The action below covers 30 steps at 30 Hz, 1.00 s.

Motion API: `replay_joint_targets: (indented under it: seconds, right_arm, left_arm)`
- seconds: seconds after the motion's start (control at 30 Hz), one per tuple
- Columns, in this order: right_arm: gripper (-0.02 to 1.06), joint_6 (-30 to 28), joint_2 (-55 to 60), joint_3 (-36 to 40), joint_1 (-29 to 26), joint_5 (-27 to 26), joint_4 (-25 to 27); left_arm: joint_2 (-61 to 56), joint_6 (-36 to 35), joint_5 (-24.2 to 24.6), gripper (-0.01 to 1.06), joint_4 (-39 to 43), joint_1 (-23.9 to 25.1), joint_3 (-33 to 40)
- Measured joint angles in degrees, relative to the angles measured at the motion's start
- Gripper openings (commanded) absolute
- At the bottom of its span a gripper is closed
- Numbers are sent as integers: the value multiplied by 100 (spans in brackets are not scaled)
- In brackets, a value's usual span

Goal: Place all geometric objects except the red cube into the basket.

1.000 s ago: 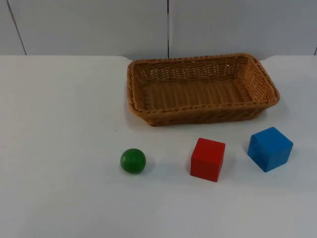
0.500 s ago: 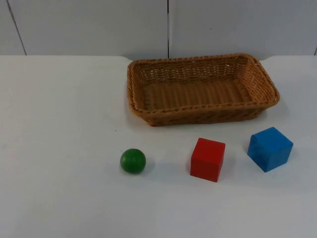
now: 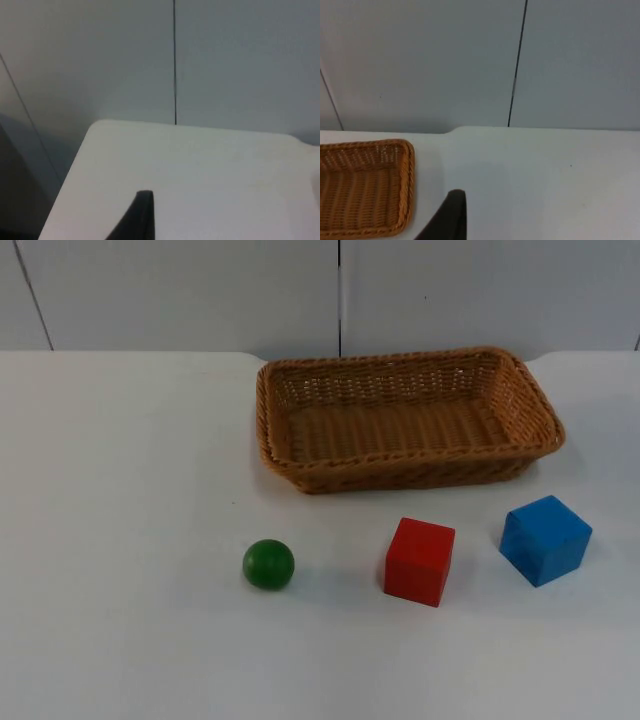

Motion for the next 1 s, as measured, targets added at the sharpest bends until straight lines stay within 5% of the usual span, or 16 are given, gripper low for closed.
replay_joint_targets:
  seconds: [0.1,0.5,0.67,1.0]
  right_arm:
    - [104,0,551,-196,0,-177,-16]
    - [104,11,835,-253,0,-195,4]
    - [104,-185,1022,-253,0,-124,243]
    - [104,-251,1037,-253,0,-124,258]
  left_arm:
    - [594,-9,-97,104,0,0,-546]
    - [1009,-9,-132,104,20,0,-607]
    - [1375,138,205,104,-189,-27,-564]
    - [3218,416,-718,104,-645,-1290,671]
